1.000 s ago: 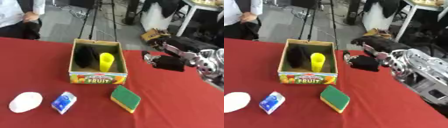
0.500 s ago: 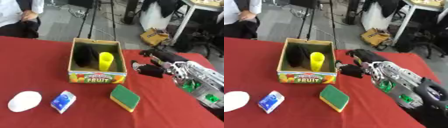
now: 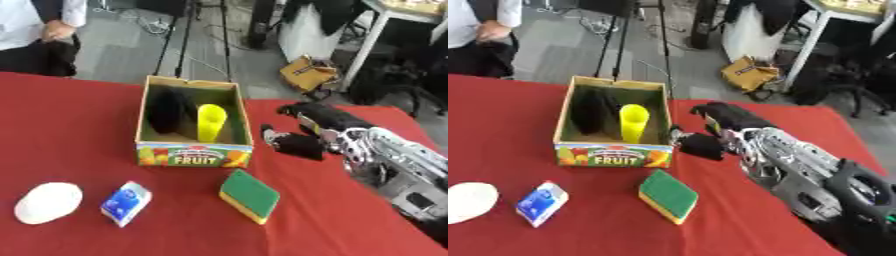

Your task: Pick up objects on the table and place them in the box.

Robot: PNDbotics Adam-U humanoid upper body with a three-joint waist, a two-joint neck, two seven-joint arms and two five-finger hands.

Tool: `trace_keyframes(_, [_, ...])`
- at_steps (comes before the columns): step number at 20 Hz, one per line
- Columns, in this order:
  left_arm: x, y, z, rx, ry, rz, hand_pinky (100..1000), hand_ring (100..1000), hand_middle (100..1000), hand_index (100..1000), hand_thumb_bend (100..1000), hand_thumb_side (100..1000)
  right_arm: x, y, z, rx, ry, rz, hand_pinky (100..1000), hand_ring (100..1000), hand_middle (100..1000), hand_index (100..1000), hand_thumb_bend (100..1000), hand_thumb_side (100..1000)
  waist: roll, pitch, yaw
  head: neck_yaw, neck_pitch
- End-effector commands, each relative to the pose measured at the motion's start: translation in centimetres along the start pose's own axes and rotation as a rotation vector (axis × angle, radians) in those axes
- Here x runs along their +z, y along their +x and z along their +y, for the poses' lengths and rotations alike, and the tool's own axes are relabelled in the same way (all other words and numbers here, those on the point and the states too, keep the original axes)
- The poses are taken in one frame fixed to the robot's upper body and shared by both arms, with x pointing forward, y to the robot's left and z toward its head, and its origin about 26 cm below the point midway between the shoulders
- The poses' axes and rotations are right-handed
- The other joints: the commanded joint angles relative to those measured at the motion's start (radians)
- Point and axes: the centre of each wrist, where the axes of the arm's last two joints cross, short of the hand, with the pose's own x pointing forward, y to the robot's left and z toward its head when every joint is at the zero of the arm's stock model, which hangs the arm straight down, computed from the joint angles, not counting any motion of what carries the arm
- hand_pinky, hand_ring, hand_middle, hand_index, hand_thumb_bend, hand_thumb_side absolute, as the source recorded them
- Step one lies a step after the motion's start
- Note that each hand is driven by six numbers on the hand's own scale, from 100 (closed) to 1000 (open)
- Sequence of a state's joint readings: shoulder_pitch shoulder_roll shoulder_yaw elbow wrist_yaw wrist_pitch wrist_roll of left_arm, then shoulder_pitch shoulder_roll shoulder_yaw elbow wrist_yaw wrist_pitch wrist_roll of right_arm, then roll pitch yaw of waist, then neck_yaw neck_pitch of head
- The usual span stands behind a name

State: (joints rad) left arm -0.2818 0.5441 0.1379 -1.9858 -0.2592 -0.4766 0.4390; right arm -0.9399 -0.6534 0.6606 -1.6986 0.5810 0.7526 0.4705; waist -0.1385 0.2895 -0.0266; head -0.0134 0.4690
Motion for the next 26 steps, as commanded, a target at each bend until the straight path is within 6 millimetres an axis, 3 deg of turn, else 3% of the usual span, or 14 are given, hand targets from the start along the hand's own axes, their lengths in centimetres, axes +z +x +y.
trace_keyframes(1, [-0.5, 0.3, 0.2, -0.002, -0.003, -0.02, 1000, 1000, 973, 1000, 100, 1000, 1.2, 0.0, -1.2, -0.098, 0.132, 0.098, 933, 1000, 935, 1000, 385, 1000, 0.005, -0.02, 0.0, -0.004, -0.001])
trace_keyframes(3, [-0.5, 0.3, 0.2, -0.002, -0.005, -0.018, 1000, 1000, 970, 1000, 100, 1000, 1.7, 0.2, -1.2, -0.109, 0.14, 0.074, 942, 1000, 938, 1000, 459, 1000, 0.005, -0.018, 0.0, -0.003, -0.001])
trace_keyframes(5, [-0.5, 0.3, 0.2, -0.004, -0.008, -0.016, 1000, 1000, 967, 1000, 100, 1000, 2.3, 0.5, -1.2, -0.12, 0.149, 0.047, 944, 1000, 938, 1000, 463, 1000, 0.004, -0.019, 0.0, -0.003, 0.0])
trace_keyframes(6, [-0.4, 0.3, 0.2, -0.004, -0.008, -0.016, 1000, 1000, 966, 999, 100, 1000, 2.6, 0.6, -1.2, -0.125, 0.153, 0.034, 944, 1000, 937, 1000, 526, 1000, 0.003, -0.019, 0.0, -0.002, 0.0])
trace_keyframes(7, [-0.4, 0.3, 0.2, -0.005, -0.007, -0.015, 1000, 1000, 962, 995, 100, 1000, 2.9, 0.7, -1.2, -0.128, 0.162, 0.022, 946, 1000, 939, 1000, 482, 1000, 0.003, -0.019, -0.001, 0.001, 0.0])
trace_keyframes(17, [-0.2, 0.3, 0.2, -0.008, -0.002, -0.006, 1000, 1000, 956, 986, 100, 1000, 3.7, 0.6, -0.6, -0.137, 0.211, 0.004, 954, 1000, 945, 1000, 511, 1000, 0.0, -0.017, -0.003, -0.001, 0.001])
trace_keyframes(26, [-0.2, 0.3, 0.1, -0.003, 0.003, -0.005, 1000, 1000, 950, 979, 100, 1000, 2.1, -0.1, 1.3, -0.116, 0.227, 0.066, 959, 1000, 949, 1000, 503, 1000, 0.002, -0.011, 0.005, -0.007, 0.0])
